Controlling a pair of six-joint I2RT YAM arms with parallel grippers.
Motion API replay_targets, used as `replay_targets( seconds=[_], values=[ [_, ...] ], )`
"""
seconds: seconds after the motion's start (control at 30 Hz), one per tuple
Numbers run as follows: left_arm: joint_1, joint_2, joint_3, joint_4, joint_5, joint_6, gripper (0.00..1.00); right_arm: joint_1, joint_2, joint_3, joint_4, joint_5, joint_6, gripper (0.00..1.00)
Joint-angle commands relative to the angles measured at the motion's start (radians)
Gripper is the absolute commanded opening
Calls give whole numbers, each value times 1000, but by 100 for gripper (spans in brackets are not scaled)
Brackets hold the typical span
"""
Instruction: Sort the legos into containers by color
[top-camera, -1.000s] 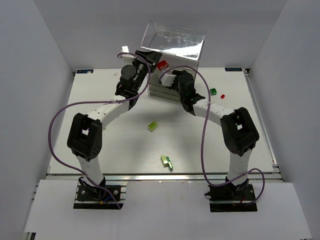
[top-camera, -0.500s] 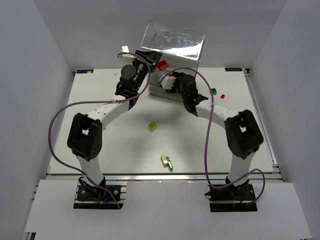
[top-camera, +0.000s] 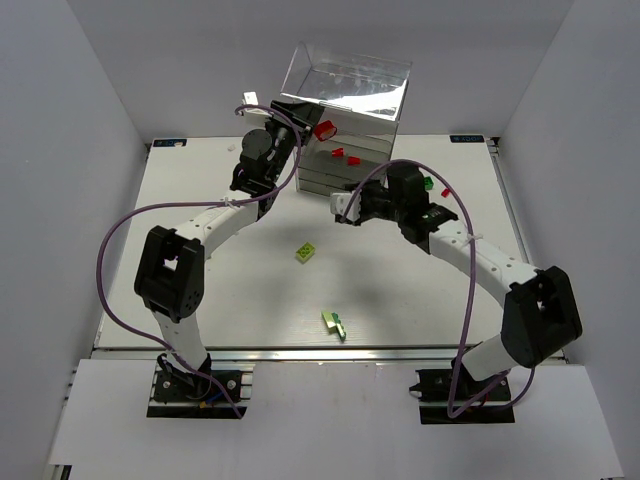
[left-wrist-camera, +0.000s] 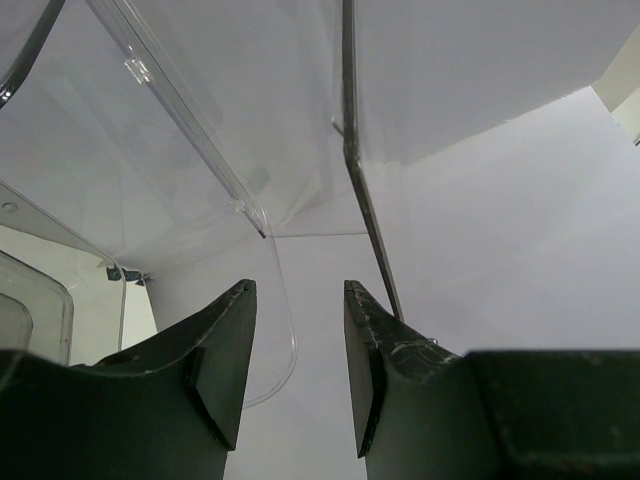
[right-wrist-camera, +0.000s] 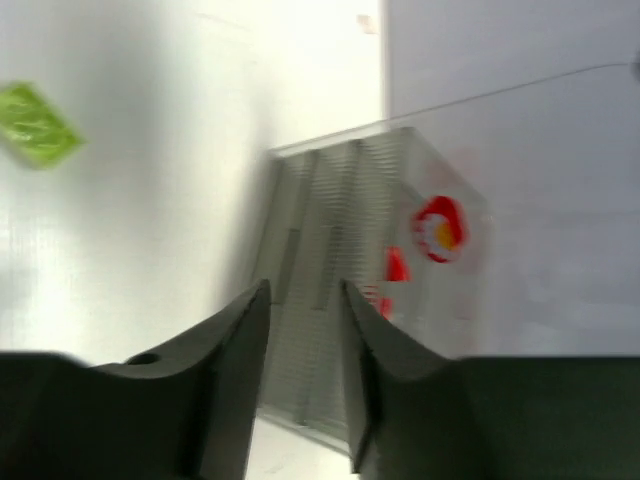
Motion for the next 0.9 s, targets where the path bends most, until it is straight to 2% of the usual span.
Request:
replay_targets(
  seconds=[0.0,0.03,0.13,0.33,0.5,0.6,0.63,0.7,0.83,0.87],
  values=[
    [3,-25,30,18,10,0,51,-24,-35,-1,-182,-162,-33,38],
    [3,-28,26,18,10,0,51,-26,-36,2,-213,-160,16,29],
    [3,-31,19,22,9,-1,51,-69,-67,-7,-257,-140,120,19],
    [3,-28,14,33,10,-6,51,-153,-185,-114,-238,-127,266,20],
    [3,-22,16,38,12,-10,51,-270,-256,-168,-185,7,534,24],
    [3,-16,14,47,13,-17,51,-361,-239,-133,-243,18,679,18],
    [3,-16,14,48,15,-20,51,-377,-236,-130,-250,27,720,9],
    [3,-10,13,54,16,-23,51,-425,-222,-125,-250,58,805,1],
    [3,-11,10,61,16,-26,51,-509,-149,-23,-308,61,985,0],
    [3,-10,10,62,16,-26,51,-546,-106,0,-323,39,1012,5]
  ],
)
